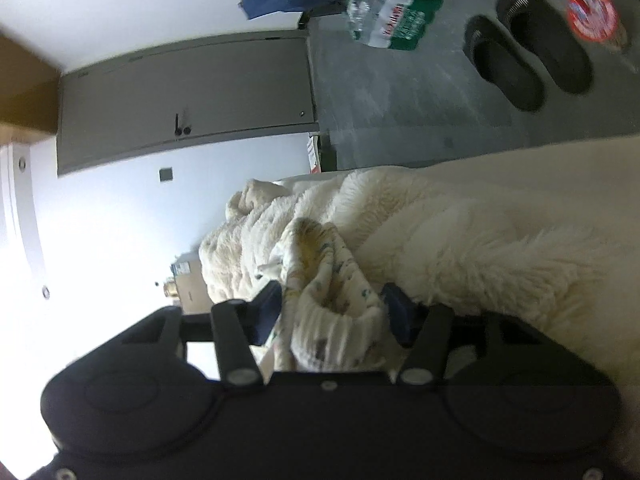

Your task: Fold clothes

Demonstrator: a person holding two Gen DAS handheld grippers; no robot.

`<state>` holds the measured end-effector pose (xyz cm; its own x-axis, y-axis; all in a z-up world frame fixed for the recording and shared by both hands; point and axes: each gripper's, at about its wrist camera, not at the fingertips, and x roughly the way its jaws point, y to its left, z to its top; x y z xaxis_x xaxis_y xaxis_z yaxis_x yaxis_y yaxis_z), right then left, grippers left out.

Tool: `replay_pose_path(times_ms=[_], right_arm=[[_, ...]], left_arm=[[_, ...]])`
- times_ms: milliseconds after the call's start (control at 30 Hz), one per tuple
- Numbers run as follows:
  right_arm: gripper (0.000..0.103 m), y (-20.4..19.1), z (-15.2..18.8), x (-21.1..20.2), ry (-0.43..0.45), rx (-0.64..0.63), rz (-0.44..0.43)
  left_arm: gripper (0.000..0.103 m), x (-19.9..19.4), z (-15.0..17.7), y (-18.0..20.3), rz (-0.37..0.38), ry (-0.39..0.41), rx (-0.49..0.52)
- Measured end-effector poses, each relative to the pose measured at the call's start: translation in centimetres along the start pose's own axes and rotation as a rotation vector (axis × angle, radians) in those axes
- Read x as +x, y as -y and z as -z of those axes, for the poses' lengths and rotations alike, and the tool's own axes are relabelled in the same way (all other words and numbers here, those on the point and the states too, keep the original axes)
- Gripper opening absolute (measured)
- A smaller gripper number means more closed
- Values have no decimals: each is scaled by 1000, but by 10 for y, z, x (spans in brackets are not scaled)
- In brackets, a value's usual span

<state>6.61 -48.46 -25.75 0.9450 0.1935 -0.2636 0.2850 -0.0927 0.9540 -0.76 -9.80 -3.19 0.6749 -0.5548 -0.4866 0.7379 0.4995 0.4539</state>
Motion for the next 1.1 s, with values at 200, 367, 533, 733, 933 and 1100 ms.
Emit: replay_pose_path(times_ms=[200,367,533,733,933,1100], right_arm=[[44,-5,-7,-12,28,27,-30],[46,-9,-12,-16,18,33,-55],[46,-5,-2,-10,-28,53,-30],[51,-11,6,-3,-35,42,-32],[22,-22,5,8,-2,-2,-14],[21,-70,21,2,97,-245,23]], left_arm=[[28,0,1,-1,-2,1,-9],[28,0,1,0,-5,2,-9],[28,-1,3,-1,-4,7,-17],[28,-2,2,-1,-3,6,-20],[28,0,2,-2,2,4,-22],[28,-4,1,1,-22,18,-6]])
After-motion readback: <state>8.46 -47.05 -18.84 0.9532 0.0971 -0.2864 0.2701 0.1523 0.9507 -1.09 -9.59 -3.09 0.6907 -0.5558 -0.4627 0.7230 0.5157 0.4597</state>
